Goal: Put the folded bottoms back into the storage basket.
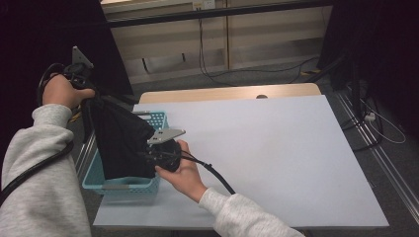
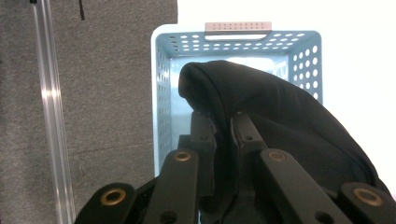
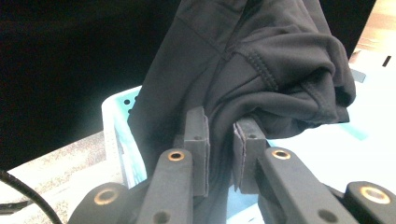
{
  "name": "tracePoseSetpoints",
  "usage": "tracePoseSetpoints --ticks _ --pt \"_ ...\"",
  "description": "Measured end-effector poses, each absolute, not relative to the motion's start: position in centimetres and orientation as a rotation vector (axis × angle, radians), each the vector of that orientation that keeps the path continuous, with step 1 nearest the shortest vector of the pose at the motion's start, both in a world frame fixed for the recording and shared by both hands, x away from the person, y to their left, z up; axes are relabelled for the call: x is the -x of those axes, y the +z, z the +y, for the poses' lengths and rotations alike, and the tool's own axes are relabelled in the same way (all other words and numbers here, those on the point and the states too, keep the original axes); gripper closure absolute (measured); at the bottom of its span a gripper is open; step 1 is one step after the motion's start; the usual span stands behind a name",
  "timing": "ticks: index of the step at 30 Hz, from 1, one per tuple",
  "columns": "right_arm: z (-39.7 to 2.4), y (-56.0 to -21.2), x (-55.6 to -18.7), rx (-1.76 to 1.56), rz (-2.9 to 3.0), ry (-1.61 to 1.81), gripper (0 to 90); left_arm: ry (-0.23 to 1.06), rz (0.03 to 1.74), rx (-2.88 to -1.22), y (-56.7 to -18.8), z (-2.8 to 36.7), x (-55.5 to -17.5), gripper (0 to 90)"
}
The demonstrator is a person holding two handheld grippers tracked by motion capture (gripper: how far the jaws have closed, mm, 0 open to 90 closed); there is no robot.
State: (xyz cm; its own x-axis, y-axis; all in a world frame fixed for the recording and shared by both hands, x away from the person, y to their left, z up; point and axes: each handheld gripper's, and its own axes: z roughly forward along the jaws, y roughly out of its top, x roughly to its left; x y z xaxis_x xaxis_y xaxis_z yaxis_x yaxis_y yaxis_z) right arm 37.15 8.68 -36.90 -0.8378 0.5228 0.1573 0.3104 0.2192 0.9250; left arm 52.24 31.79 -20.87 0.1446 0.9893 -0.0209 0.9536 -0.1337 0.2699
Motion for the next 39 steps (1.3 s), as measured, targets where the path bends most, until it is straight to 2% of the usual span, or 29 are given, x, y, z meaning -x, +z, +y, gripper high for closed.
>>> tracePoseSetpoints --ticks 33,34,36,39 --pt "10.3 -37.5 -37.7 -0.783 2.317 1.671 78.4 0.258 1.925 -2.187 -21.8 33.5 -52.8 82.0" --pt "10.4 -37.7 -37.9 -0.783 2.320 1.672 76.5 0.280 1.910 -2.192 -22.1 33.6 -52.9 81.7" --pt "10.6 -38.2 -38.5 -0.816 2.361 1.628 60.3 0.326 1.908 -2.219 -22.7 33.8 -52.9 77.3" --pt "10.2 -38.5 -38.6 -0.790 2.348 1.523 46.3 0.477 1.821 -2.200 -23.0 34.0 -52.9 51.3"
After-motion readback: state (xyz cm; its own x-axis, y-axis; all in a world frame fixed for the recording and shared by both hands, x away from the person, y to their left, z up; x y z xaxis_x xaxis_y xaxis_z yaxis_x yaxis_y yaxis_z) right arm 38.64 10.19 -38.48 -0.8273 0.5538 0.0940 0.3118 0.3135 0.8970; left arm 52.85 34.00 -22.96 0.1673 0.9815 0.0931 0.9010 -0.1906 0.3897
